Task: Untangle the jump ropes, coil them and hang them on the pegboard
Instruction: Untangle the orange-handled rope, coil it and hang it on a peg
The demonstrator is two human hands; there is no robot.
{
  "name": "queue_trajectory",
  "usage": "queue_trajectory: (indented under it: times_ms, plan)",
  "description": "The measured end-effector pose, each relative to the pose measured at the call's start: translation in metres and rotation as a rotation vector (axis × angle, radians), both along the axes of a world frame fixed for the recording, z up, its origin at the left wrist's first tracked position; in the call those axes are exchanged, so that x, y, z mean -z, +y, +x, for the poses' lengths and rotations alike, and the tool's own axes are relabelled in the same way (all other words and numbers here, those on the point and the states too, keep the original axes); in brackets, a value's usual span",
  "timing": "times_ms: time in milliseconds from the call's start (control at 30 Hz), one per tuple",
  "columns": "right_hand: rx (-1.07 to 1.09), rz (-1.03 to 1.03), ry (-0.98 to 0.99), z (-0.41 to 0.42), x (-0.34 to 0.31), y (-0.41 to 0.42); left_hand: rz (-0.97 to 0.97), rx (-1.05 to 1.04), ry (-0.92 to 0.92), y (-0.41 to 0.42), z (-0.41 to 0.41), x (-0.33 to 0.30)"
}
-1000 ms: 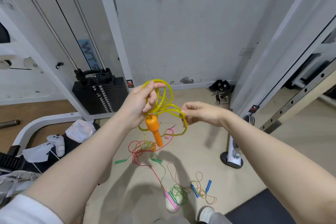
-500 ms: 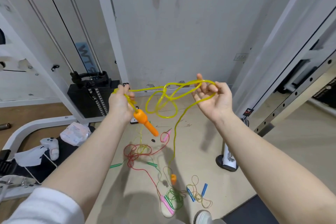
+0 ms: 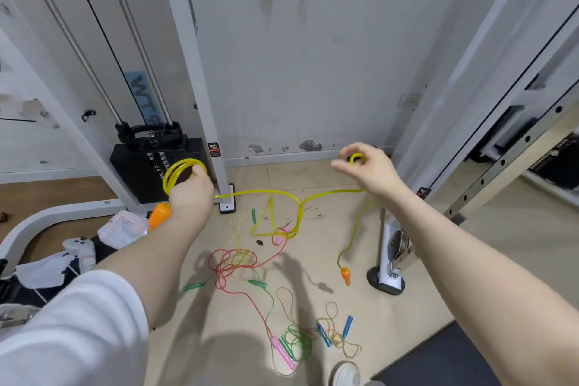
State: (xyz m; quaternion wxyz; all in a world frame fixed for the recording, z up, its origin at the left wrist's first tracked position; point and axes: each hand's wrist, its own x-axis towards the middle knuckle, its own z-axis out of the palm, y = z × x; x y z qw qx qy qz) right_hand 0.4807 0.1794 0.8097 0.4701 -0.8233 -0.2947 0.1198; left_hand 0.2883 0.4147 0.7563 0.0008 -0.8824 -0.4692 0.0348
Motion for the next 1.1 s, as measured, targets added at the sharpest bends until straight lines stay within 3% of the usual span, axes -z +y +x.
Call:
queue_trajectory:
  times_ms: [67,133,233,300,367,433,500,600,667,767,800,867,967,1067,1100]
  plan:
    - [-0.203,-0.540,-0.355,-0.002,0.002,-0.004,-0.002,0.006,-0.029,0.005,-0.004,0.003]
    - [-0.304,-0.960,-0.554,-0.005,0.006,-0.005,-0.066,-0.093,-0.196,0.009,-0.005,0.004]
    - [-0.222,-1.148,-0.558,-0.004,0.015,-0.011,-0.319,-0.394,-0.488,0.016,-0.004,0.002]
    - [-0.136,-1.171,-0.460,-0.003,0.028,-0.015,-0.599,-0.610,-0.780,0.025,-0.005,0.003]
    - [-0.012,-1.093,-0.220,-0.002,0.041,-0.016,-0.939,-0.787,-1.094,0.027,-0.004,0.000]
    - [0.094,-1.004,0.014,-0.002,0.055,-0.018,-1.128,-0.862,-1.312,0.021,-0.001,-0.007]
    - [0.110,-1.021,0.186,0.001,0.068,-0.024,-1.286,-0.749,-1.409,0.013,0.005,-0.020]
    - [0.000,-1.159,0.397,-0.001,0.081,-0.027,-1.550,-0.415,-1.308,-0.003,0.009,-0.045]
    - [0.014,-1.043,0.333,-0.001,0.079,-0.014,-1.585,-0.168,-1.127,-0.017,0.010,-0.063]
    - [0.378,-0.203,0.317,-0.011,0.044,0.017,-1.469,0.200,-0.836,-0.045,0.015,-0.084]
    - [0.409,0.022,0.319,-0.017,0.024,0.027,-1.447,0.283,-0.779,-0.053,0.017,-0.087]
    - [0.118,0.283,0.371,-0.031,-0.010,0.043,-1.455,0.317,-0.777,-0.063,0.020,-0.089]
    - [-0.422,0.164,0.407,-0.053,-0.029,0.052,-1.493,0.229,-0.895,-0.066,0.020,-0.091]
    - [-0.501,0.084,0.217,-0.057,-0.020,0.051,-1.471,0.199,-0.898,-0.063,0.013,-0.089]
    - [-0.505,0.089,0.233,-0.058,-0.018,0.050,-1.456,0.188,-0.891,-0.063,0.010,-0.089]
